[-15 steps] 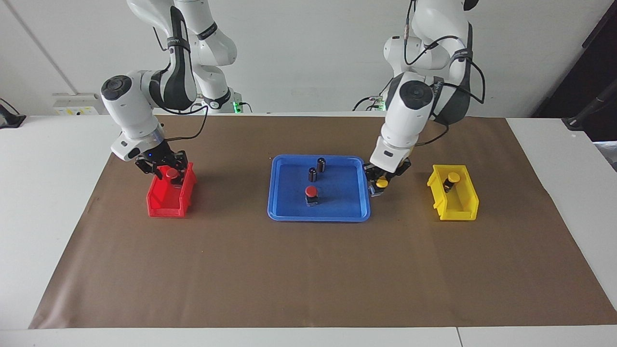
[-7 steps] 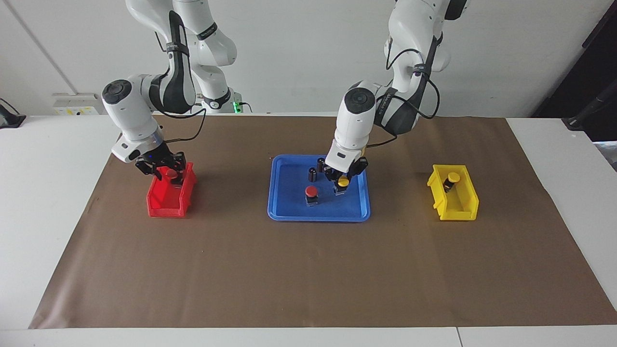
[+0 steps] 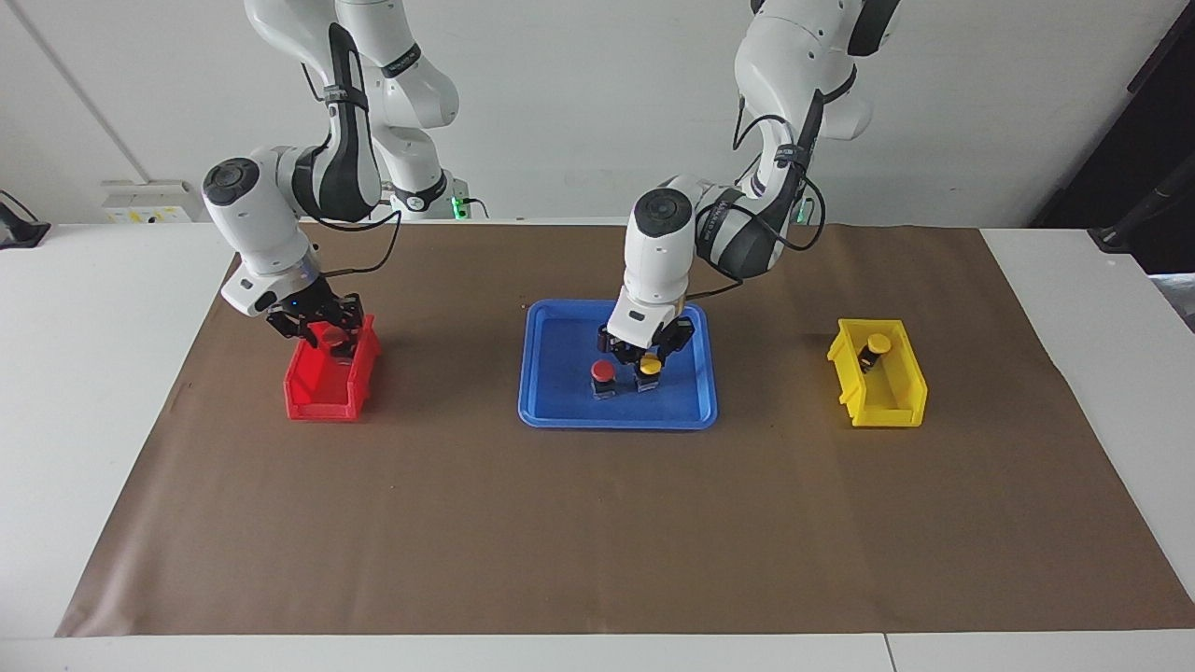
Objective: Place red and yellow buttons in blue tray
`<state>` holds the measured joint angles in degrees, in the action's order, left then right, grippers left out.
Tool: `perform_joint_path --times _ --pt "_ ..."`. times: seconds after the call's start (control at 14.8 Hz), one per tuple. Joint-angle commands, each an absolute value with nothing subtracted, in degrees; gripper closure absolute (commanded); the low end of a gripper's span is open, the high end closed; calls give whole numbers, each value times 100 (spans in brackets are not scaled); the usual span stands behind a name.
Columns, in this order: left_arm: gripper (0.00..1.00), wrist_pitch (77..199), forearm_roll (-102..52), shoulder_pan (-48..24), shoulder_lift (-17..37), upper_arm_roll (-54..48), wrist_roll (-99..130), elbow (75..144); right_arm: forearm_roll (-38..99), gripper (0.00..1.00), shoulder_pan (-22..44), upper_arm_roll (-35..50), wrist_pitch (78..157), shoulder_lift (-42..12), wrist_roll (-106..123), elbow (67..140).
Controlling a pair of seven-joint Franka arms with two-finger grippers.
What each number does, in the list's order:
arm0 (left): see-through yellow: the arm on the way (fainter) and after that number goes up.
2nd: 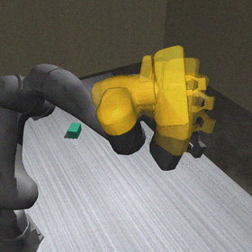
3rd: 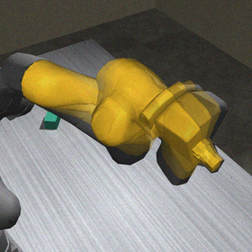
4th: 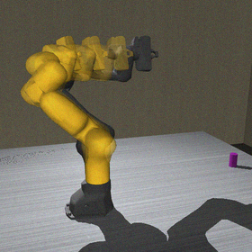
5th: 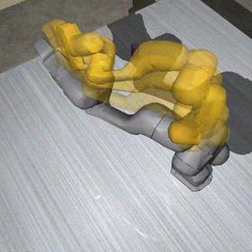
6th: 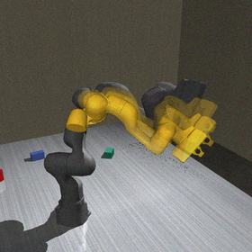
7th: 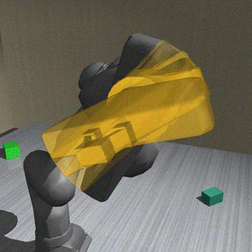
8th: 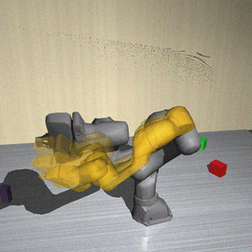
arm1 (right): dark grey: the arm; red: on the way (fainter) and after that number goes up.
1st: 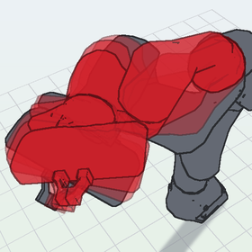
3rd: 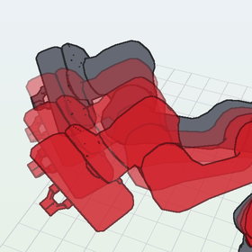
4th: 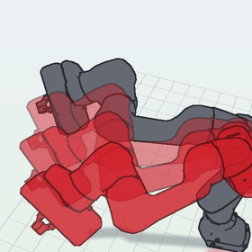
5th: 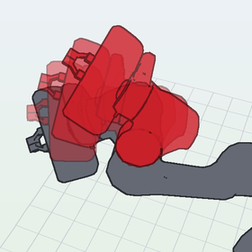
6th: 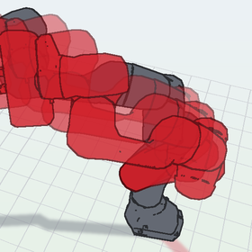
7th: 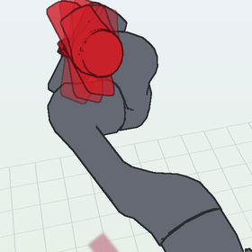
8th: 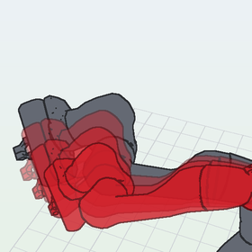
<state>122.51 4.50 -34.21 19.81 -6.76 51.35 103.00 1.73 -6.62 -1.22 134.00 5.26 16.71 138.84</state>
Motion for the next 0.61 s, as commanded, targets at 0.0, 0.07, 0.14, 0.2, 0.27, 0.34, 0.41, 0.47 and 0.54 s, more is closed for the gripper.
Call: perform_joint_path --times 0.0,0.07,0.14,0.2,0.27,0.34,0.41,0.47,0.54 --pt "53 12340 624 -3498 2074 -563 5265 10195 272 33 -791 -44 13526 668 1933 14071" --pt "43 12305 633 -3498 2083 -563 5265 10134 272 34 -800 -44 13526 668 1994 14089" --pt "35 12244 642 -3498 2083 -554 5265 10073 272 36 -809 -44 13526 677 2056 14115" --pt "29 12156 642 -3498 2074 -554 5265 10055 272 37 -809 -44 13526 712 2065 14141" --pt "25 11990 650 -3472 2066 -554 5247 9985 272 39 -809 -44 13526 738 2065 14211" --pt "20 11753 650 -3437 1996 -545 5186 9950 272 42 -817 -44 13526 747 2074 14238" --pt "17 11481 650 -3341 1778 -545 5055 9949 272 49 -817 -44 13526 747 2074 14238" --pt "16 11278 650 -3209 1593 -554 4827 9949 272 59 -817 -44 13526 738 2083 14230" --pt "11 10981 633 -2982 1408 -536 4486 9914 272 70 -817 -44 13526 730 2074 14212"
